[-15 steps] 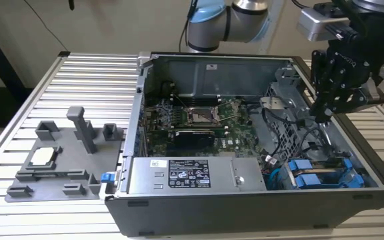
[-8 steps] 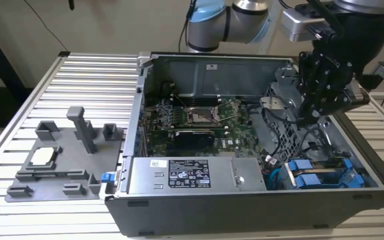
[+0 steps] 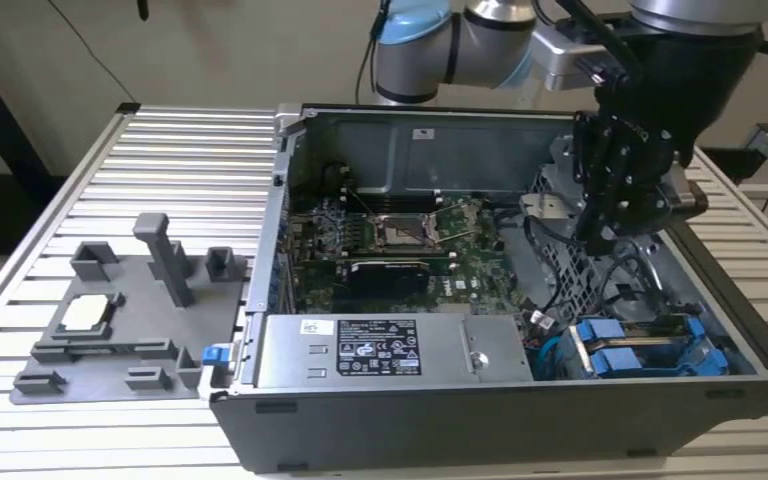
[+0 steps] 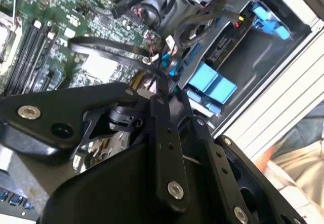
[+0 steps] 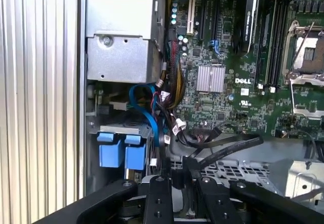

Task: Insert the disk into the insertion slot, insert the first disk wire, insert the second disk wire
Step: 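Insert the first disk wire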

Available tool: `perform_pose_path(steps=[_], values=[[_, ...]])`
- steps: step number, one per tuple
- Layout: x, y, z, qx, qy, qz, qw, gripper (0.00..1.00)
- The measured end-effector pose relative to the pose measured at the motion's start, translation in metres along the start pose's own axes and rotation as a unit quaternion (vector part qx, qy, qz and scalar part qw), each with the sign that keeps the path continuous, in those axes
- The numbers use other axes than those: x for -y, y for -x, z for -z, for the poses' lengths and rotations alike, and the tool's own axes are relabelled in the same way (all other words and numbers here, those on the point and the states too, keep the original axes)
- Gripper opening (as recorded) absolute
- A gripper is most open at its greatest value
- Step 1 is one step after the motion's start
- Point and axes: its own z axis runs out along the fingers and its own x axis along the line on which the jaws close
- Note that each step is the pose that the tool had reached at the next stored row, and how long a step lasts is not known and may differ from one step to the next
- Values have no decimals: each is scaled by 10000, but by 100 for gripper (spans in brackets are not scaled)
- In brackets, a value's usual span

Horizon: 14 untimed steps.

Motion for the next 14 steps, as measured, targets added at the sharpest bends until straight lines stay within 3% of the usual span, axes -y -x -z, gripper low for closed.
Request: perform_pose_path(steps=[2, 5, 6, 8, 10, 11, 12, 14], values=[[-40, 15, -13, -35, -31, 6, 10000, 26], [-112, 35, -25, -94, -126, 2, 9999, 26], [-129, 45, -25, -148, -158, 3, 9998, 26], [-136, 63, -25, -300, -233, 10, 9993, 26], [-136, 74, -24, -417, -309, 16, 9987, 26], [-135, 84, -26, -457, -363, 16, 9983, 26], [-136, 92, -29, -464, -420, 16, 9980, 26], [-137, 98, -40, -466, -468, 17, 9978, 26]])
